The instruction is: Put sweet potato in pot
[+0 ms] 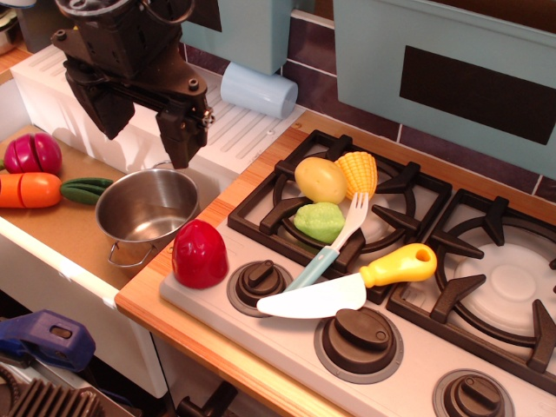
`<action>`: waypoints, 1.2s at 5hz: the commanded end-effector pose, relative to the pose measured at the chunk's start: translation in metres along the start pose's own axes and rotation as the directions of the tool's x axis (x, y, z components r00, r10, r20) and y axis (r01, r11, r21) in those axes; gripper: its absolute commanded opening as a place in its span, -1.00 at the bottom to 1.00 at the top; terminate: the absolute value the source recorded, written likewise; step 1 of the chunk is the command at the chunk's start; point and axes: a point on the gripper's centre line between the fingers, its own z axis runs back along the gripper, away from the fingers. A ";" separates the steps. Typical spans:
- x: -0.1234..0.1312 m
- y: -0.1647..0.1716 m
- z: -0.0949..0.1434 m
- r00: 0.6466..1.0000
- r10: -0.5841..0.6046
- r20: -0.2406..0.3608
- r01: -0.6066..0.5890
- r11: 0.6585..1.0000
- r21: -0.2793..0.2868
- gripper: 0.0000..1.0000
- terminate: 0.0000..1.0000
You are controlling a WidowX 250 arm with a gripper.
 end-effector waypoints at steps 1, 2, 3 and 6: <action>0.000 0.000 0.000 1.000 0.000 0.000 0.000 1.000 0.000 1.00 -1.00; -0.004 -0.005 -0.009 1.000 -0.010 -0.011 0.010 0.999 -0.030 1.00 -1.00; -0.006 -0.009 -0.019 1.000 -0.022 -0.018 0.021 0.998 -0.066 1.00 -1.00; -0.023 -0.027 -0.050 0.999 -0.029 0.027 0.031 0.996 -0.078 1.00 -1.00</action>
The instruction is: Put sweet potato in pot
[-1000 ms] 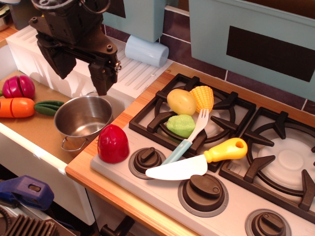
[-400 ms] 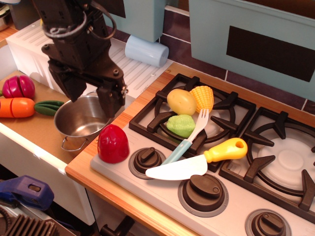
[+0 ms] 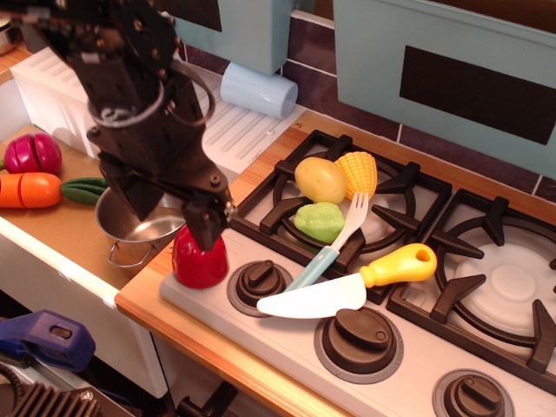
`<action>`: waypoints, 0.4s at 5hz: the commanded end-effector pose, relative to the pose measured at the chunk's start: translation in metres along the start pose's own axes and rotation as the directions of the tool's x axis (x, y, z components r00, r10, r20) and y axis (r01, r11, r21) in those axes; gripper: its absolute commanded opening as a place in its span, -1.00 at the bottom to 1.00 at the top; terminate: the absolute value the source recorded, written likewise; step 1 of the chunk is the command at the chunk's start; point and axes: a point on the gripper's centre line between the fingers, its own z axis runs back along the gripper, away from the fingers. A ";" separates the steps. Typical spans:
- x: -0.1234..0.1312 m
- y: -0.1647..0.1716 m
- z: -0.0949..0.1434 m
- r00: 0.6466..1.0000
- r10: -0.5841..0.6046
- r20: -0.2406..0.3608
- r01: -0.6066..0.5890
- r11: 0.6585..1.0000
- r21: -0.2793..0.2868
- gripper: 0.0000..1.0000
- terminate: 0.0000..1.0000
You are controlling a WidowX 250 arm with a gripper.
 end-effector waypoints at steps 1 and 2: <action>0.001 -0.005 -0.013 0.997 -0.011 0.071 0.010 1.000 0.010 1.00 -1.00; 0.008 -0.002 -0.021 0.995 -0.012 0.097 0.012 1.000 0.001 1.00 -1.00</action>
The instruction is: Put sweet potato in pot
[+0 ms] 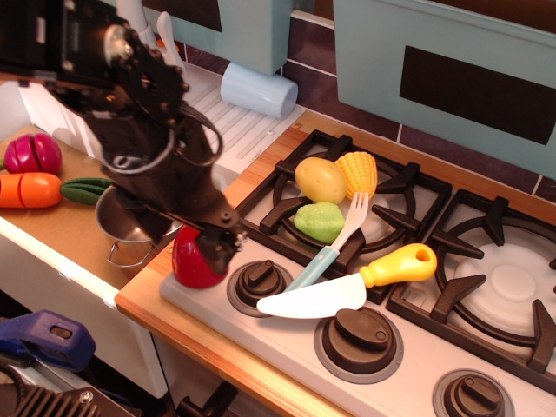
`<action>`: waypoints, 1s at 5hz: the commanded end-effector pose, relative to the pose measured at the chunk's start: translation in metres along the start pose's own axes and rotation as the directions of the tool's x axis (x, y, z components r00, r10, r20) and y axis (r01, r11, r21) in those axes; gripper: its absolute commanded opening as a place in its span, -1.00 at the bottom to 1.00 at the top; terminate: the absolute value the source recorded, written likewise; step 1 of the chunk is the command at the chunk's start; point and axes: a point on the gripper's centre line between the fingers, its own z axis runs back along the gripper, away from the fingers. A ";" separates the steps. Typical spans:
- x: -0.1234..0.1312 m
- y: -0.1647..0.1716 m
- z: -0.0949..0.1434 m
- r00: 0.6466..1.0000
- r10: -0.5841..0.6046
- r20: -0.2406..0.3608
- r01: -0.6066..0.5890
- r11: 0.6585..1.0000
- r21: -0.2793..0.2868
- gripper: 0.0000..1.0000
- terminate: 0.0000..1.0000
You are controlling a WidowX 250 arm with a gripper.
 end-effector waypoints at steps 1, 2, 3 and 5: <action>0.014 0.005 -0.009 0.999 0.004 0.041 -0.003 1.000 -0.018 1.00 -1.00; 0.012 0.005 -0.016 0.998 0.020 0.057 -0.018 0.999 -0.027 1.00 -1.00; 0.007 0.004 -0.023 0.996 0.043 0.076 -0.041 0.999 -0.034 1.00 -1.00; 0.008 0.010 -0.013 0.998 0.021 0.065 -0.021 1.000 -0.005 -1.00 -1.00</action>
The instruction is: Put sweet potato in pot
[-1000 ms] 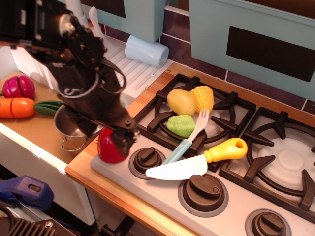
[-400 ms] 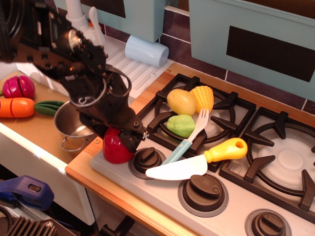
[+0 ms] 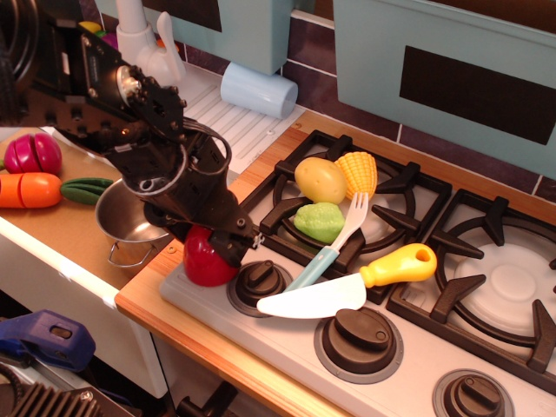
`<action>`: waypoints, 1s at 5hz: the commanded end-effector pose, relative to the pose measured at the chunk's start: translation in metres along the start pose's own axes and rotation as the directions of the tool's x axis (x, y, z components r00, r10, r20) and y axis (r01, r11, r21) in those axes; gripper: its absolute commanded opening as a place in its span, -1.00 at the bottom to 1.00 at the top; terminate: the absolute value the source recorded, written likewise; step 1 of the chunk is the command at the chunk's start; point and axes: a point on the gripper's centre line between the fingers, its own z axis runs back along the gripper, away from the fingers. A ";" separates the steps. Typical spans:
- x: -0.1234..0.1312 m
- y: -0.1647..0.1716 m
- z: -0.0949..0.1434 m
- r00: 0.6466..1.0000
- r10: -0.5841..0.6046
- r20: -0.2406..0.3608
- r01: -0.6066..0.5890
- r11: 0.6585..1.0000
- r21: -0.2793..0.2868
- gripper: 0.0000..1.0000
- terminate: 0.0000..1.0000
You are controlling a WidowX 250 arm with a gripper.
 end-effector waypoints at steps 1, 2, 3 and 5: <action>0.019 0.022 0.033 0.998 -0.051 -0.034 0.053 0.996 0.071 -1.00 -1.00; 0.036 0.046 0.048 0.993 -0.108 -0.042 0.112 0.989 0.096 -1.00 -1.00; 0.039 0.070 0.040 0.990 -0.134 0.037 0.130 0.986 0.108 -1.00 -1.00; 0.054 0.092 0.009 0.976 -0.152 0.154 0.145 0.988 0.056 1.00 -1.00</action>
